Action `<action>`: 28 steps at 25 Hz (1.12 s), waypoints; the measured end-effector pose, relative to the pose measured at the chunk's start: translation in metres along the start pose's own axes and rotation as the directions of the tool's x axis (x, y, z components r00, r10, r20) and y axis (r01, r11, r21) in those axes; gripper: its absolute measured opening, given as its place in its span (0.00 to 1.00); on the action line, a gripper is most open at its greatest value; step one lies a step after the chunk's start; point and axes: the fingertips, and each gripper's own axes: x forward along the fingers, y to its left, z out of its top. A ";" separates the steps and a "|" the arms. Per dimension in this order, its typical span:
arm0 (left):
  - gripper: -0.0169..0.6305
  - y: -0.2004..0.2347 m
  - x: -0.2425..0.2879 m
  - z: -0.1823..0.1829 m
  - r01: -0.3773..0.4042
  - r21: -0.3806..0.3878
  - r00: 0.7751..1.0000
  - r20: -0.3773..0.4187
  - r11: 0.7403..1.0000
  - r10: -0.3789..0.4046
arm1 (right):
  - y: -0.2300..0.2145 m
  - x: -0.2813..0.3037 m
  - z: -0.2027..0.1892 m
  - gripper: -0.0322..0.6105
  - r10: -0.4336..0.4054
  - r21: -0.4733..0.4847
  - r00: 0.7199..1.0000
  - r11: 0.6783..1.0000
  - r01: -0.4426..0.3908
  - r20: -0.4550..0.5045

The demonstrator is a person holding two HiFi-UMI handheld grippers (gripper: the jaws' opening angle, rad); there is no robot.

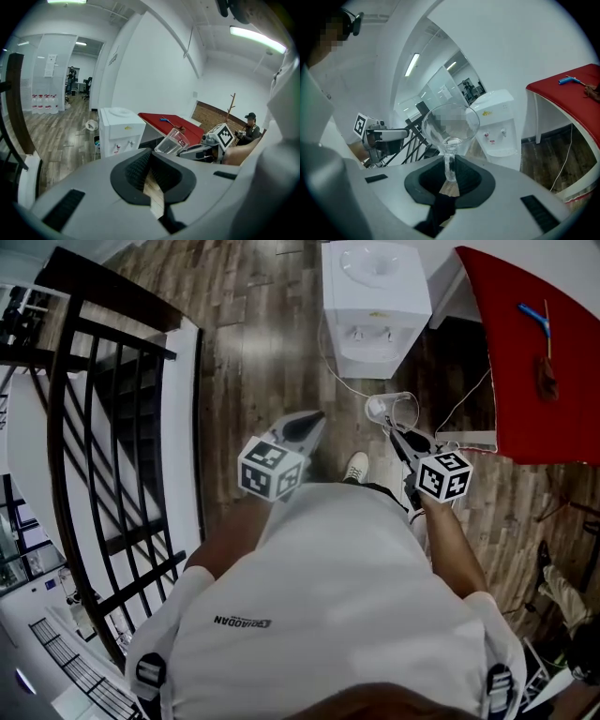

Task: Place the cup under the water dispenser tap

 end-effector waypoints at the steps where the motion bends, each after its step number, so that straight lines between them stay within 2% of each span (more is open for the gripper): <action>1: 0.02 0.002 0.003 -0.001 0.004 -0.003 1.000 -0.005 1.000 -0.004 | -0.005 0.002 -0.003 0.13 -0.009 0.000 1.000 1.000 0.009 -0.008; 9: 0.02 0.022 0.028 -0.005 0.054 -0.011 0.998 -0.037 0.998 -0.055 | -0.034 0.038 -0.020 0.13 -0.087 -0.007 0.993 0.996 0.087 -0.082; 17: 0.02 0.061 0.071 -0.001 0.097 -0.007 0.991 -0.095 0.995 -0.097 | -0.069 0.116 -0.033 0.13 -0.149 -0.031 0.970 0.989 0.146 -0.194; 22: 0.02 0.086 0.091 0.001 0.132 -0.008 0.984 -0.117 0.991 -0.132 | -0.104 0.173 -0.043 0.13 -0.215 -0.058 0.942 0.977 0.207 -0.259; 28: 0.02 0.123 0.108 -0.029 0.167 -0.017 0.966 -0.198 0.986 -0.167 | -0.145 0.228 -0.067 0.13 -0.327 -0.122 0.888 0.945 0.303 -0.323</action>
